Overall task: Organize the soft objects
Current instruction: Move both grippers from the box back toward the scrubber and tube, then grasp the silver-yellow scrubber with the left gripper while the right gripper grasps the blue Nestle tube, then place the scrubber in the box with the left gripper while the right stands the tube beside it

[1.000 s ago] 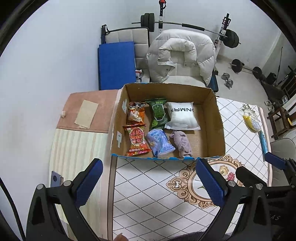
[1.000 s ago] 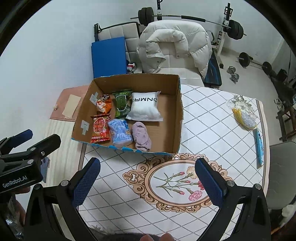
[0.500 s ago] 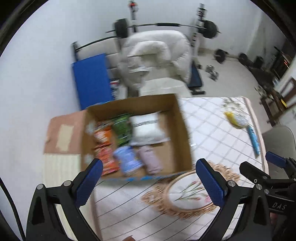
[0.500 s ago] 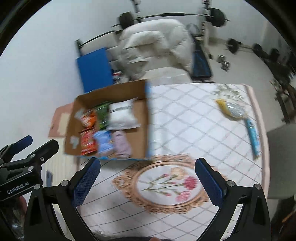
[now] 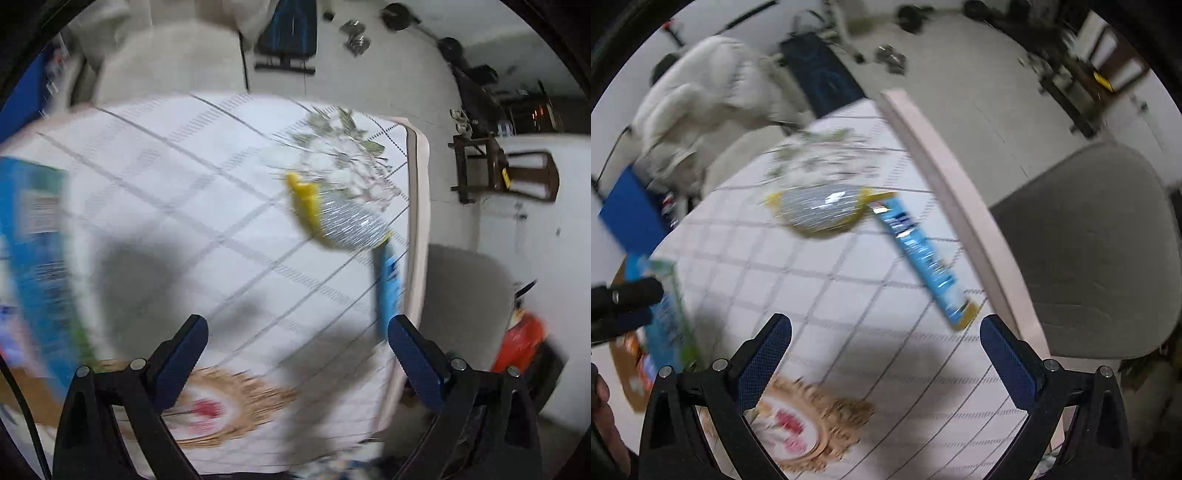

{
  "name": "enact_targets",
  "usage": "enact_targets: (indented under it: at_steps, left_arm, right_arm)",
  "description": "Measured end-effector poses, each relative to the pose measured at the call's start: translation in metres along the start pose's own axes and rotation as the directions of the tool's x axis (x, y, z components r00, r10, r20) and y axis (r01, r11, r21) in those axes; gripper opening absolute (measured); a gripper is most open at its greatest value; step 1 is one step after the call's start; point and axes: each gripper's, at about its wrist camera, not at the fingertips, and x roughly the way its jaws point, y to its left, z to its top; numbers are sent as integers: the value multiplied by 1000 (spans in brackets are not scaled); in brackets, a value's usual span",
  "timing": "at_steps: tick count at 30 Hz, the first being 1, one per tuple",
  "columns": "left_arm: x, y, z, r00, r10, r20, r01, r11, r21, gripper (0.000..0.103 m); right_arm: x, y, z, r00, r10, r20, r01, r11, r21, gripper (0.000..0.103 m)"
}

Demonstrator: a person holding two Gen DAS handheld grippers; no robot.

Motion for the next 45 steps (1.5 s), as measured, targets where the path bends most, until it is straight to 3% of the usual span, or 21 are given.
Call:
enact_targets:
  at_steps: [6, 9, 12, 14, 17, 22, 26, 29, 32, 34, 35, 37, 40, 45]
  left_arm:
    - [89, -43, 51, 986, -64, -152, 45, 991, -127, 97]
    - [112, -52, 68, 984, -69, -163, 39, 982, -184, 97]
    - [124, -57, 81, 985, -18, -171, -20, 976, -217, 97]
    - [130, -58, 86, 983, 54, -177, -88, 977, -193, 97]
    - [130, -62, 82, 970, 157, -188, -174, 981, -81, 93]
    - [115, -51, 65, 924, 361, -126, -350, 931, 106, 93]
    - [115, -37, 61, 918, 382, -104, -369, 921, 122, 93]
    - [111, -42, 59, 926, 374, -57, -363, 921, 141, 92]
    - [106, -48, 53, 911, 413, 6, -408, 896, 173, 89]
    - [102, -56, 50, 905, 422, 51, -423, 885, 195, 69]
    - [99, -59, 47, 905, 419, 68, -424, 884, 198, 59]
    - [95, -64, 41, 901, 425, 87, -434, 876, 213, 56]
    - [93, -62, 28, 897, 430, 106, -443, 873, 203, 54]
    - [61, -49, -14, 914, 372, 163, -399, 896, 195, 54]
  right_arm:
    - [47, -33, 19, 998, 11, -66, -8, 999, 46, 103]
    - [56, -39, 18, 997, 19, -77, -15, 999, 52, 103]
    - [64, -45, 21, 996, 22, -89, -17, 998, 56, 103]
    - [68, -48, 23, 995, 22, -100, -17, 999, 50, 103]
    - [71, -48, 27, 993, 16, -117, -14, 1000, 20, 102]
    - [81, -42, 35, 988, 0, -157, -9, 998, -56, 102]
    - [94, -37, 37, 980, -36, -194, 13, 993, -117, 102]
    - [109, -29, 35, 972, -37, -231, 7, 991, -131, 102]
    - [122, -25, 36, 965, -33, -261, 0, 992, -125, 93]
    - [129, -23, 31, 960, -37, -278, 4, 993, -121, 74]
    - [131, -21, 30, 958, -51, -283, 15, 992, -125, 72]
    - [128, -12, 26, 962, -107, -253, 68, 985, -160, 50]
    - [126, 3, 13, 957, -123, -264, 76, 981, -178, 17]
    - [112, 26, -19, 959, -61, -276, 15, 986, -163, 16]
